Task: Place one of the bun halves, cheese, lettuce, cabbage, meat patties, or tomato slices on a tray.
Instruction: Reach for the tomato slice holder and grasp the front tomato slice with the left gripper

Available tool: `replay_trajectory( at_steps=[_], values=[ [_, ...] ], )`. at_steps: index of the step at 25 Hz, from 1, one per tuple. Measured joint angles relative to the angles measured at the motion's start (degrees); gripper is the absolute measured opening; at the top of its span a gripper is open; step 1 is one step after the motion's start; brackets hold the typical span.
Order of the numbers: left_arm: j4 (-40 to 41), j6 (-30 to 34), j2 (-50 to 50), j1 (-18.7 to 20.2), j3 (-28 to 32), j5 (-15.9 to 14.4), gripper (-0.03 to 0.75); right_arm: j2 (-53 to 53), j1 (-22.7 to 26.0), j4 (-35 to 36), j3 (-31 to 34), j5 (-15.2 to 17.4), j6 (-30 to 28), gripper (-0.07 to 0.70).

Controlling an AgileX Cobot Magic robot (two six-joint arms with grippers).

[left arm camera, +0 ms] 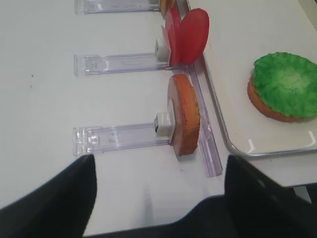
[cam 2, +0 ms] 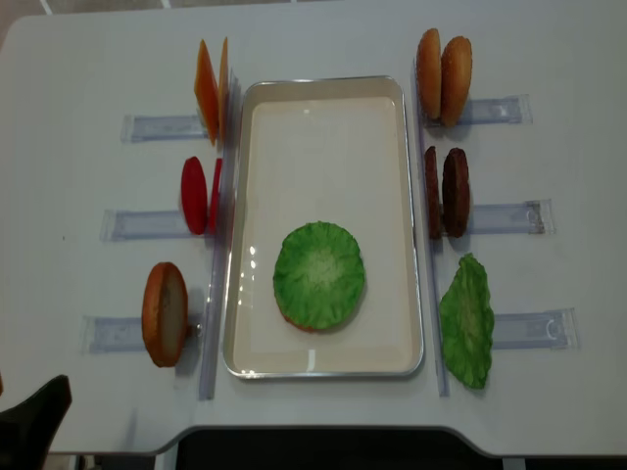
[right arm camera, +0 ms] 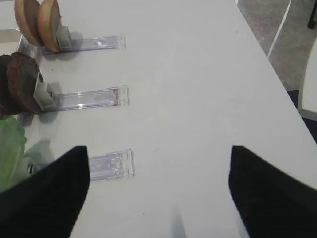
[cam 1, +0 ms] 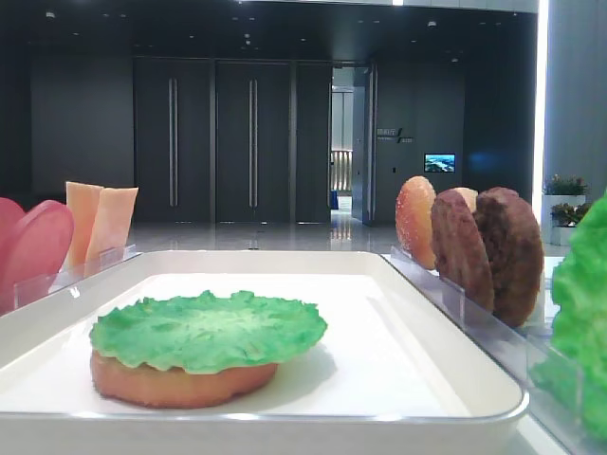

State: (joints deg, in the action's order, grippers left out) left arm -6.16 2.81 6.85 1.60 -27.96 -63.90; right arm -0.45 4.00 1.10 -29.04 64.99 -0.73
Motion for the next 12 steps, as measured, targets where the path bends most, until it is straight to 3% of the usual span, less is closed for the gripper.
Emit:
replay_trajectory(
  at_steps=[12],
  values=[
    [1.9,-1.7,17.6,0.0,-8.2,-1.3,0.611,0.0,0.0,0.0,0.0,0.0,0.0,0.549]
  ],
)
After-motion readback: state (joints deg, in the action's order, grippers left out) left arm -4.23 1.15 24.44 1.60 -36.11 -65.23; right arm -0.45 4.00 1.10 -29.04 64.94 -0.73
